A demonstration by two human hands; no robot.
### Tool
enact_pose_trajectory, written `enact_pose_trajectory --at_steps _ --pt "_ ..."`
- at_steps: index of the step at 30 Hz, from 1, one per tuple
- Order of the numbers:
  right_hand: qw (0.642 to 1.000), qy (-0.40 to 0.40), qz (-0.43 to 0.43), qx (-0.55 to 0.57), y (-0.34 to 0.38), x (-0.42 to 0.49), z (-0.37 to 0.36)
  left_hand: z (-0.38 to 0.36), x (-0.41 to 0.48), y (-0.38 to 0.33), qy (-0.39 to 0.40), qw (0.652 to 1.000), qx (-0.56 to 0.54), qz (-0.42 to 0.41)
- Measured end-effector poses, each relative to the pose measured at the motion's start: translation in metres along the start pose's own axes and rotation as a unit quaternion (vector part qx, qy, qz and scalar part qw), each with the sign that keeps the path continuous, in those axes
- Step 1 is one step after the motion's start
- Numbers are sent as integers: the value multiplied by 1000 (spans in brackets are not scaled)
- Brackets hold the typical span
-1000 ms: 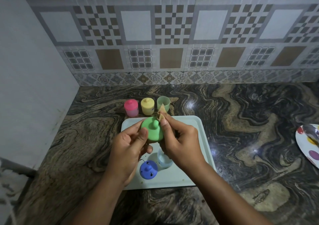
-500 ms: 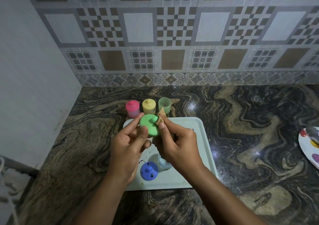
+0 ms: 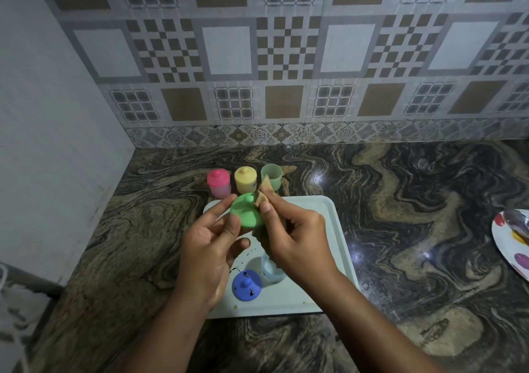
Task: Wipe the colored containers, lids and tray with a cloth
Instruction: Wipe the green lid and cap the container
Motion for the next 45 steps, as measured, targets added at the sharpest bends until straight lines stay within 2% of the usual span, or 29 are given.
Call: enact_pose_trajectory --at_steps 7,13,17,21,26,32,36,43,45 --pt "998 11 46 -35 13 -10 -2 -8 -7 -1 30 999 30 -13" --pt "1000 3 -8 -7 -2 2 2 -1 -4 -4 5 1000 22 -6" --pt "999 7 -26 24 -6 3 -2 -13 -7 -3 38 999 32 -18" --pt "1000 23 6 16 -3 -4 -4 -7 -5 -2 12 1000 14 -13" --pt "1000 -1 13 3 2 2 1 0 -1 -2 30 999 18 11" --pt "1000 11 -1 -2 -2 3 -4 0 -1 5 -34 999 10 -1" --pt "1000 17 -2 11 -5 0 -4 -8 -6 -5 4 999 26 -31" --pt "1000 -10 -18 11 -5 9 -1 -4 1 -3 1 1000 4 -9" --pt "999 -12 -31 18 -10 11 -1 -9 -2 -3 22 999 19 -20"
Point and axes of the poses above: each hand's wrist, its own x-axis towards the middle knuckle, its own z-axis out of the back of the hand, y = z × x, the point moved 7 cm from there along x, towards the middle knuckle, and after that the axes turned 1 degree about -z, right-handed, at the moved point
